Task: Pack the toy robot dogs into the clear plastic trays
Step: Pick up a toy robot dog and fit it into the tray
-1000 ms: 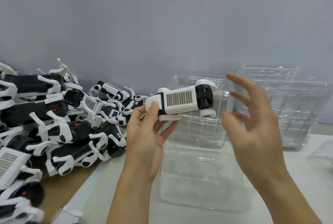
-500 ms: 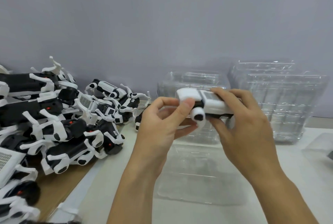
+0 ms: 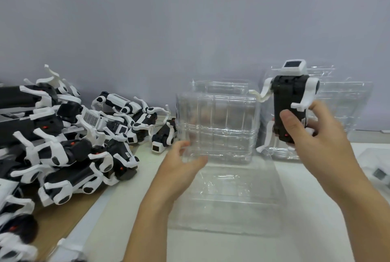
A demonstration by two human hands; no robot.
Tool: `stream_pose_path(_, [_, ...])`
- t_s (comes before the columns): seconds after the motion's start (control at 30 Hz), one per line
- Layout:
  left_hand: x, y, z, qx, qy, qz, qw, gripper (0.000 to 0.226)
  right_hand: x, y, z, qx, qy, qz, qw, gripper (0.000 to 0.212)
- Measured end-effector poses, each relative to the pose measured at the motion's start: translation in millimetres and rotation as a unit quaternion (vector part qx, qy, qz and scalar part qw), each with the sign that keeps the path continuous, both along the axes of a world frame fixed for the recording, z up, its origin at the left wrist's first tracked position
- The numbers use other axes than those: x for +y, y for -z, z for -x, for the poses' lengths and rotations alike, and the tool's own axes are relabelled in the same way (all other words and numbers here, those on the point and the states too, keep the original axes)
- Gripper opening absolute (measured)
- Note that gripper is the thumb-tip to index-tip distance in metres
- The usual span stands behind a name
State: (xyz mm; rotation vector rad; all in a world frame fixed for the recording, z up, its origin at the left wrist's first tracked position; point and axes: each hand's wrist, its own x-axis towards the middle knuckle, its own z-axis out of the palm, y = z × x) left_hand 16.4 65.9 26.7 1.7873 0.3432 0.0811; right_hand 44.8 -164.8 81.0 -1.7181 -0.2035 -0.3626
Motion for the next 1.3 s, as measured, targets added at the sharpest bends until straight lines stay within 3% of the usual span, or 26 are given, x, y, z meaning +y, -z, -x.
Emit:
stream_pose_path(0.1, [-2.2, 6.2, -0.1, 0.012, 0.025, -0.028, 0.999, 0.053, 1.1, -4.2, 2.9, 0.016, -0.022, -0.005, 1.000, 0.032])
stream_pose_path(0.23, [-0.2, 8.0, 1.0, 0.011, 0.044, -0.030, 0.999, 0.057, -1.2, -6.6, 2.8, 0.036, -0.043, 0.008, 0.998, 0.020])
stream_pose_path(0.37, [0.7, 10.8, -0.5, 0.004, 0.042, -0.024, 0.999, 0.055, -3.9, -12.7, 6.1, 0.038, -0.052, 0.039, 0.997, 0.031])
stream_pose_path(0.57, [-1.2, 12.1, -6.7, 0.001, 0.010, 0.040, 0.999, 0.019, -8.2, -19.1, 6.9, 0.038, -0.053, 0.122, 0.990, 0.009])
stream_pose_path(0.73, [-2.2, 12.9, -8.4, 0.024, -0.032, 0.098, 0.994, 0.027, 5.6, -14.1, 6.4, 0.048, -0.074, 0.202, 0.975, 0.018])
stream_pose_path(0.93, [-4.2, 11.1, -7.7, 0.020, -0.038, 0.141, 0.989, 0.022, 41.4, 3.0, 5.4, 0.032, -0.107, 0.178, 0.978, 0.023])
stream_pose_path(1.3, [-5.5, 8.5, -7.6, 0.010, -0.050, 0.186, 0.981, 0.027, 45.6, 16.5, 5.0, 0.076, -0.131, 0.357, 0.922, 0.024])
